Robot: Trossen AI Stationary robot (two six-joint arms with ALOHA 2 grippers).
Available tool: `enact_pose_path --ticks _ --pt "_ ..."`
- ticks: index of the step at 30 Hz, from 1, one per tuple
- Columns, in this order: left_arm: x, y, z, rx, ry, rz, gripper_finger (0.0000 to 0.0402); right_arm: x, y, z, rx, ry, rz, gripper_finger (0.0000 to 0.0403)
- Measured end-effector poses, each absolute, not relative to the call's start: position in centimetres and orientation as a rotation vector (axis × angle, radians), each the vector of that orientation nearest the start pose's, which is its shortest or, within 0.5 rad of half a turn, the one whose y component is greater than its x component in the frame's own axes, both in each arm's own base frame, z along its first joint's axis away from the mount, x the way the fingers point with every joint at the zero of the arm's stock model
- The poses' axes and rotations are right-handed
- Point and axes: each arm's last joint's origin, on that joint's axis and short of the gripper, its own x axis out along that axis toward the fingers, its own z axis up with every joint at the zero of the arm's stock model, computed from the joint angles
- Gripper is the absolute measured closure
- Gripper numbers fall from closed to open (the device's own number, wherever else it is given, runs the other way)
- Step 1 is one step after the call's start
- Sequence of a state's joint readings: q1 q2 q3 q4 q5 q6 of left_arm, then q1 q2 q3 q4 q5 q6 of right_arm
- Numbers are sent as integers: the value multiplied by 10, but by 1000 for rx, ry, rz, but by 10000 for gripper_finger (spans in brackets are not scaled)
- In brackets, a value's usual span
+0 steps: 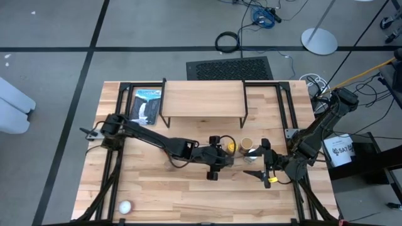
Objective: Shelf spices
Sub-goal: Put the brown seasoning bottle on the shelf
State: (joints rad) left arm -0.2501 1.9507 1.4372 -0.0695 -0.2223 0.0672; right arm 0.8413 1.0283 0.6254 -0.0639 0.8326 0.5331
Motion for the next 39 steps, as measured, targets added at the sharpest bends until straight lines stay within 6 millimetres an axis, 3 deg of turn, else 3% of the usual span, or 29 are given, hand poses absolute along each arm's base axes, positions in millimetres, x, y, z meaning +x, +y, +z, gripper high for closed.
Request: enact_pose_path --ticks 11,21,29,39 --pt "405 -98 270 140 550 -31 188 156 143 248 238 325 -65 96" --pt "381 -94 301 115 554 -28 189 158 140 247 149 325 -74 115" --pt "368 -90 306 89 628 7 189 162 135 247 80 325 -91 183" --pt "349 -83 307 94 759 79 189 162 134 249 58 324 -86 313"
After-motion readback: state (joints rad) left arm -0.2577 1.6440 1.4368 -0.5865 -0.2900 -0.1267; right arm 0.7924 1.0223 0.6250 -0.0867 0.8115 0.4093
